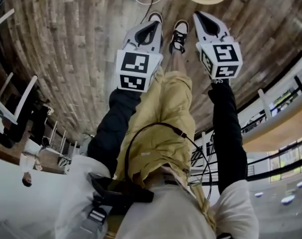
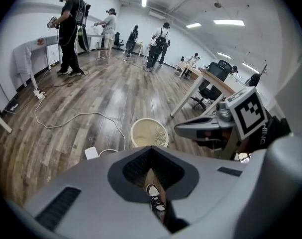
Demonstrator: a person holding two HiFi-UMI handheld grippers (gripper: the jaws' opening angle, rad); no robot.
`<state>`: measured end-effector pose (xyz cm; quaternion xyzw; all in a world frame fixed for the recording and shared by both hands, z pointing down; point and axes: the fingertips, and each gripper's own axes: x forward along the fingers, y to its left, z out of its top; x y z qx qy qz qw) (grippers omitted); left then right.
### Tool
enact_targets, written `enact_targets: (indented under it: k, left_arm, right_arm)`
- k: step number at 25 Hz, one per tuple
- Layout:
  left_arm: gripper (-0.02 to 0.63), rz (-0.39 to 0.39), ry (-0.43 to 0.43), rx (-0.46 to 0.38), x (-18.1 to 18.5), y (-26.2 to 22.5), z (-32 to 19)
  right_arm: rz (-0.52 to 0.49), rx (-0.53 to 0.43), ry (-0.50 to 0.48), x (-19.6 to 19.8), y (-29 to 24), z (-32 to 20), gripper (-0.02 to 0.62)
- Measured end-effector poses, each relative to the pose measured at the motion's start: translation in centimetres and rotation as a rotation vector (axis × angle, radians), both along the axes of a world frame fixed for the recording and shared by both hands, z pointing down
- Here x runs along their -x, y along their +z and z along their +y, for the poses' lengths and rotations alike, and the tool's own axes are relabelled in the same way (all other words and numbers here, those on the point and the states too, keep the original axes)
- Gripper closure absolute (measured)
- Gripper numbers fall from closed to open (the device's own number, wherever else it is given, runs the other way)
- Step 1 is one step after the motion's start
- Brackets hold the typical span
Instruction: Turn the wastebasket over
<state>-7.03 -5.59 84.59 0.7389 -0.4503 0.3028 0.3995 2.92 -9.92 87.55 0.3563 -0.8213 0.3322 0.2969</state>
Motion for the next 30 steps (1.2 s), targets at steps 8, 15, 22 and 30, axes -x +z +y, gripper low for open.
enact_targets:
  k: [8, 15, 22, 30]
  left_arm:
    - [0.604, -0.032, 0.122, 0.050, -0.3, 7.6, -0.7]
    - [0.604, -0.027, 0.113, 0.082, 1.2, 12.0, -2.6]
    - [0.604, -0.038, 0.084, 0.139, 2.9, 16.0, -1.8]
    - [0.604, -0.067, 0.043, 0.202, 4.4, 18.1, -1.8]
  right_arm:
    - [0.069, 0.105, -0.114, 1.2, 11.2, -1.1, 0.573]
    - [0.136, 0.196, -0.157, 1.9, 19.3, -3.0, 0.571]
    - [0.191, 0.240, -0.200, 3.0, 25.9, -3.7, 0.492]
    - [0.271, 0.258, -0.211, 2.5, 29.2, -2.9, 0.491]
